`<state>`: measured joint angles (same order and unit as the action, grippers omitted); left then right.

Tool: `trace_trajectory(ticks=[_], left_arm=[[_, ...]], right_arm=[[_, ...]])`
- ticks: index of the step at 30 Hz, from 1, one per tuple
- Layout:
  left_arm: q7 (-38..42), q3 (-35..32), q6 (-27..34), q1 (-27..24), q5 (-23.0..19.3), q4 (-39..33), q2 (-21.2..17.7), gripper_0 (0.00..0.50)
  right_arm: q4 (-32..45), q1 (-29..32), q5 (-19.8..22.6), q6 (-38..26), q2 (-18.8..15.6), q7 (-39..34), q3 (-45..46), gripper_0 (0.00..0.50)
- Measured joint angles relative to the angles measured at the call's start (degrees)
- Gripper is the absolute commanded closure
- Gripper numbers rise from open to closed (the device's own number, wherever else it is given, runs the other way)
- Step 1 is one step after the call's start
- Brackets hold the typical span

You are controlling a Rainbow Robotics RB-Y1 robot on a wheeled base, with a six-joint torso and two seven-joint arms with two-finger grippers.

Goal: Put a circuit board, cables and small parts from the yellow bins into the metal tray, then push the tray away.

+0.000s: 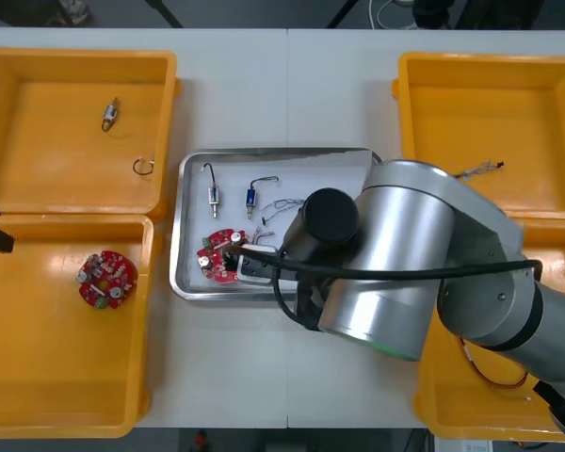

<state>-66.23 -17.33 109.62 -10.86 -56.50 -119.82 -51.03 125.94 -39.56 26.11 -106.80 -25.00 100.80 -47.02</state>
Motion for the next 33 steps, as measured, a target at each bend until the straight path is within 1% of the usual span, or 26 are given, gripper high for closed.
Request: trace_trajectory(ticks=[6,10,16,24,30,33], left_arm=[[0.0,-0.3,-2.0,4.5,0.0,-1.7,0.0,0.000],[0.0,-0.9,-2.6,6.1,0.0,-2.6,0.0,0.000],[-1.3,-1.6,-2.7,6.3,0.0,-3.2,0.0,0.000],[-10.1,-2.7,-2.7,6.3,0.0,-3.5,0.0,0.000],[-10.3,-2.7,-2.7,6.3,0.0,-3.6,0.0,0.000],[-10.3,-2.7,-2.7,6.3,0.0,-3.6,0.0,0.000]], right_arm=[[-3.2,-0.2,-3.2,4.8,0.6,0.0,-4.7,0.000],[-5.5,-0.2,-6.1,7.5,0.6,0.0,-7.6,0.000],[-9.1,-0.3,-6.8,10.0,0.8,0.0,-9.3,0.000],[-13.7,-0.3,-7.3,10.3,3.3,0.0,-9.3,0.000],[-15.8,-0.3,-7.8,12.6,4.5,0.0,-9.3,0.000],[-16.9,-0.3,-9.1,14.6,4.6,0.0,-10.1,0.000]])
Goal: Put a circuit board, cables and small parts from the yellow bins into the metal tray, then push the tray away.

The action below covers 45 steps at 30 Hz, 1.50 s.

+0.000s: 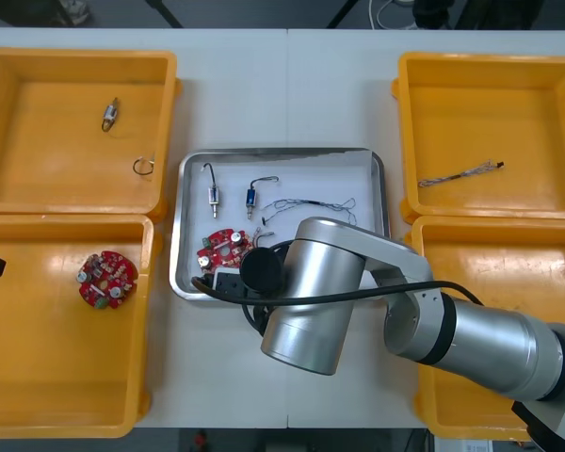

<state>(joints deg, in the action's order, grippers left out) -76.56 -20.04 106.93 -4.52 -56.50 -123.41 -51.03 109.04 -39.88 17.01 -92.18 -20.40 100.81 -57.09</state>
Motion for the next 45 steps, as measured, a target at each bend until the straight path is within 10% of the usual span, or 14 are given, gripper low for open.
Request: trace_trajectory(ticks=[8,11,12,45], left_arm=[[0.0,0.0,0.0,0.0,0.0,0.0,0.0,0.000],[0.0,0.0,0.0,0.0,0.0,0.0,0.0,0.000],[0.0,0.0,0.0,0.0,0.0,0.0,0.0,0.000],[0.0,0.0,0.0,0.0,0.0,0.0,0.0,0.000]], right_arm=[[-1.6,0.0,-1.4,0.8,0.3,0.0,-1.8,0.034],[-1.6,0.0,-1.4,0.8,0.4,0.0,-1.8,0.444],[-1.7,0.0,-1.4,0.8,0.5,0.0,-1.8,0.500],[-1.8,-8.8,-3.9,-0.5,-0.1,0.0,-4.7,0.500]])
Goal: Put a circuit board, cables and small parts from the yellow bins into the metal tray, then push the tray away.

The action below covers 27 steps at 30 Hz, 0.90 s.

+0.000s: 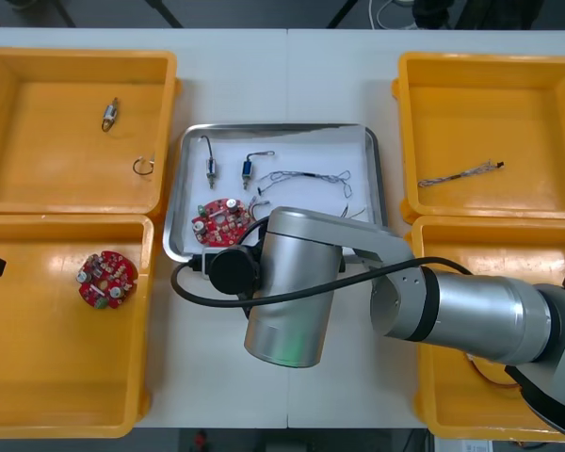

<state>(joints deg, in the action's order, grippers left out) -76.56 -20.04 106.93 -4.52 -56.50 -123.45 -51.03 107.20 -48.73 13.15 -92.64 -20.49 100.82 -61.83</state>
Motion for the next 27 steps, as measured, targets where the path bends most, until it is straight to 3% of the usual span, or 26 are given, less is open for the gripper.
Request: trace_trajectory(ticks=[18,27], left_arm=[[0.0,0.0,0.0,0.0,0.0,0.0,0.0,0.000],[0.0,0.0,0.0,0.0,0.0,0.0,0.0,0.000]], right_arm=[[-10.9,-9.9,-0.9,0.4,0.5,1.4,-0.6,0.500],[-18.0,-13.7,-1.2,4.0,1.9,1.4,-0.6,0.500]])
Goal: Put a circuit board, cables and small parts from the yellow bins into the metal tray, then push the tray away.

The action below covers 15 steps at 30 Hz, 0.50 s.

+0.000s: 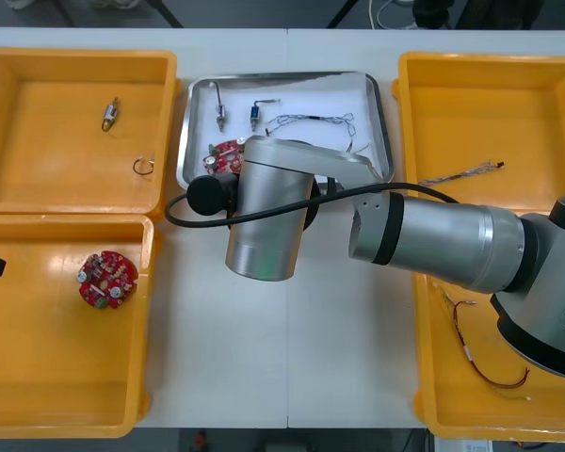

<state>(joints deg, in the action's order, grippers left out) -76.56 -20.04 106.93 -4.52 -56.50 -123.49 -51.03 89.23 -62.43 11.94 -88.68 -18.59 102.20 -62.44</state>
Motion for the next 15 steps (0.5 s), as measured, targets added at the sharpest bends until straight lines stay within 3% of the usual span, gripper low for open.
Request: trace_trajectory(ticks=[15], left_arm=[[0.0,0.0,0.0,0.0,0.0,0.0,0.0,0.000]], right_arm=[[-10.3,-2.4,-2.4,8.6,1.1,0.1,0.1,0.500]])
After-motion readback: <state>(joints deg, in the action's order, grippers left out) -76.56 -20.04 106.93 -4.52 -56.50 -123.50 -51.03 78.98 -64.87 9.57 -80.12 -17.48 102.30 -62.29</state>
